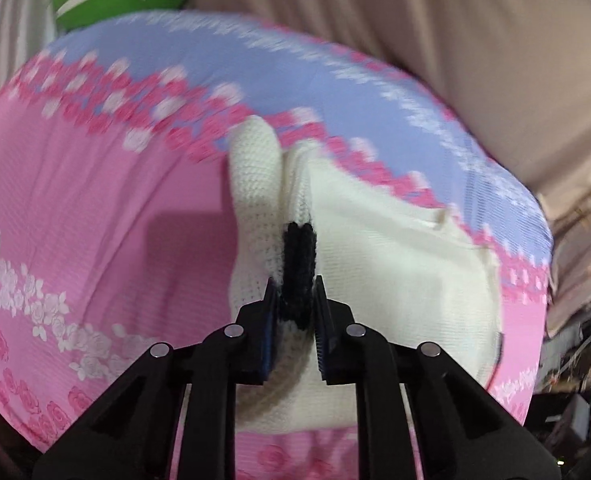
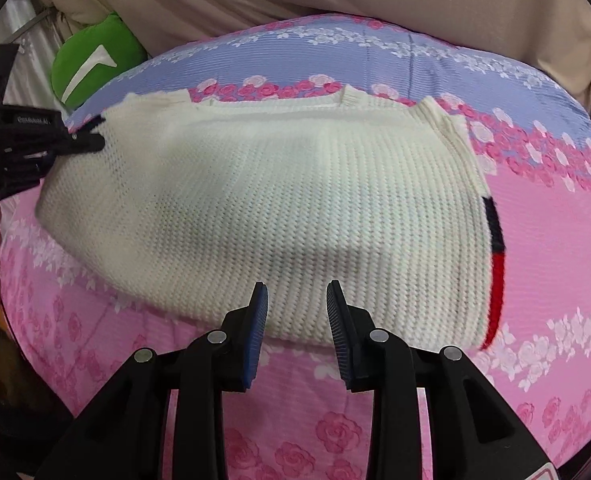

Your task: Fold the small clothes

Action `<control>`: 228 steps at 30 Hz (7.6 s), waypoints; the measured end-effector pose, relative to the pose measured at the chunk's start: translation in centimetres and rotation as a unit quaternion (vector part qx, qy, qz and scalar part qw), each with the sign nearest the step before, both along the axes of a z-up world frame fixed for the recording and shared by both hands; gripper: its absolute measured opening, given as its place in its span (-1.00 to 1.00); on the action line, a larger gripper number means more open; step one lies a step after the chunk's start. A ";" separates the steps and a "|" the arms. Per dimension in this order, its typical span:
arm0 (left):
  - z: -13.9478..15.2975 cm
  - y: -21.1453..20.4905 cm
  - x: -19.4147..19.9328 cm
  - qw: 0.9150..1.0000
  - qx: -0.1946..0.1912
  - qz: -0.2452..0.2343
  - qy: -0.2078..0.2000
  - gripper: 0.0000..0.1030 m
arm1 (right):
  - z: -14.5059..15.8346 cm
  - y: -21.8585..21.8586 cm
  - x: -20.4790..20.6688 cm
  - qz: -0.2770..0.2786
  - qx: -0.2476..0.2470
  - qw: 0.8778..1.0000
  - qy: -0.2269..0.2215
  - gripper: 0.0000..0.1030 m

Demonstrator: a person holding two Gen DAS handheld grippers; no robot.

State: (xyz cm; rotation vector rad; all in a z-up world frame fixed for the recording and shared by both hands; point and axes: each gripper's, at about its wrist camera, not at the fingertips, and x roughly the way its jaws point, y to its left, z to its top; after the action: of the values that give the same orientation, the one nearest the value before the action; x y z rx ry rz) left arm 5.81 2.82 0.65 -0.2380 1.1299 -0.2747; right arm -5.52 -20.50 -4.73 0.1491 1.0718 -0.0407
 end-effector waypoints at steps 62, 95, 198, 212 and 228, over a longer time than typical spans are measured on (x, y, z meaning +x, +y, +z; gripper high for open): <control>-6.8 -10.3 -8.0 0.980 0.156 -0.111 0.061 0.25 | 4.3 -13.3 1.5 -0.050 0.234 0.969 -0.069 -0.64; -8.1 -14.9 -5.7 0.977 0.170 -0.115 0.050 0.39 | 4.0 -17.2 2.9 -0.068 0.104 0.992 -0.001 -0.34; -2.4 -15.4 -2.4 0.988 0.124 -0.093 0.006 0.31 | 5.1 -16.9 1.1 -0.052 0.058 0.995 -0.067 -0.74; -4.3 -15.1 -6.0 0.989 0.107 -0.094 0.042 0.62 | 1.7 -16.4 -2.4 -0.079 0.071 0.994 -0.019 0.12; -8.3 -16.1 -2.0 0.990 0.084 -0.085 0.074 0.88 | -5.3 -16.8 3.0 -0.093 0.165 0.980 0.059 0.43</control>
State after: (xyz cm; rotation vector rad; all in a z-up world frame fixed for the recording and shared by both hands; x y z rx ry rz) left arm 3.83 -13.29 -7.64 -0.0132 1.3154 -0.3141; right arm -2.54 -37.26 -10.04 0.5530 1.1751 -0.0390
